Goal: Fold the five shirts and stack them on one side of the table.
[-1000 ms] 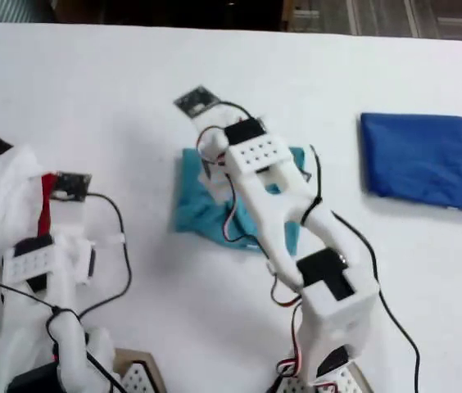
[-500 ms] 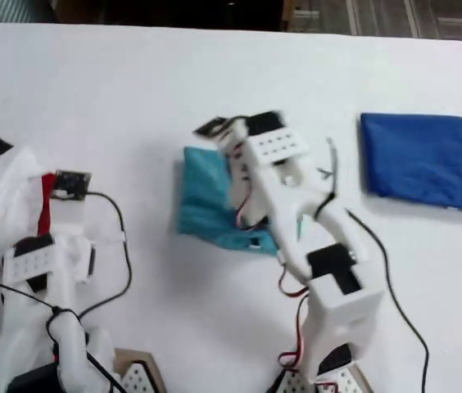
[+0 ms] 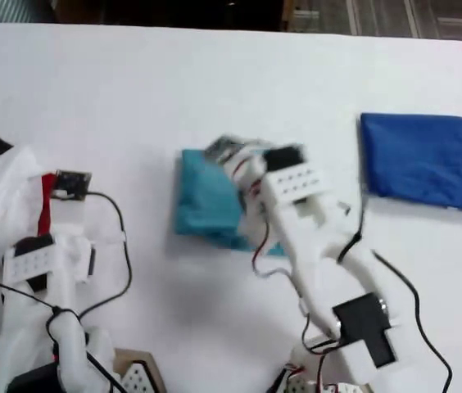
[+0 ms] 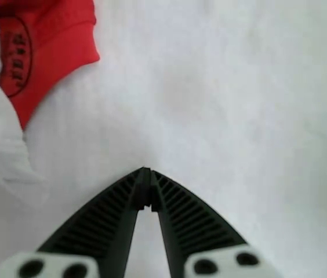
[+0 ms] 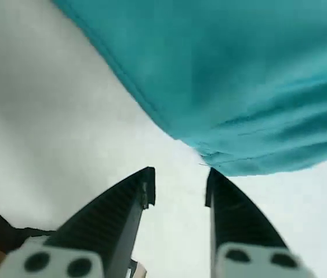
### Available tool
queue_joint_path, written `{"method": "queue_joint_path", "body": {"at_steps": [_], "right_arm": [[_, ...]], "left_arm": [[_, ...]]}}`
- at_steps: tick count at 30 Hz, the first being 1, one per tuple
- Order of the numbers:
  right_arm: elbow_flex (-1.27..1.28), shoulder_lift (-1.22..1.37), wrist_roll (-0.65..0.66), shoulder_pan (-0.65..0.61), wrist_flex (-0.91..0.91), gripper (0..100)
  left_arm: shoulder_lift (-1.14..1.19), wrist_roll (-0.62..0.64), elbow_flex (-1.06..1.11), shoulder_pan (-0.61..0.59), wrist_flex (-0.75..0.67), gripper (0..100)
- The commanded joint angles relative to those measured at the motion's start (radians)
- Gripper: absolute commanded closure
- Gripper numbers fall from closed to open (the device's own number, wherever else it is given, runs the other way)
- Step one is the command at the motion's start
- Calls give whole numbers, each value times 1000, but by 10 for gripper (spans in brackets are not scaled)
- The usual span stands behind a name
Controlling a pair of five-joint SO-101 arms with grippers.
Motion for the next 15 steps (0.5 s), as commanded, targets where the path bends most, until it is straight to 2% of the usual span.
{"method": "queue_joint_path", "body": {"at_steps": [1, 6, 15], "right_arm": [[91, -58, -2, -21, -88, 821], [129, -41, -3, -13, -225, 821], [129, 68, 5, 128, -355, 823]], "left_arm": [[-18, 0, -1, -2, -9, 974], [-18, 0, -1, -2, -9, 974], [-18, 0, -1, -2, -9, 974]]}}
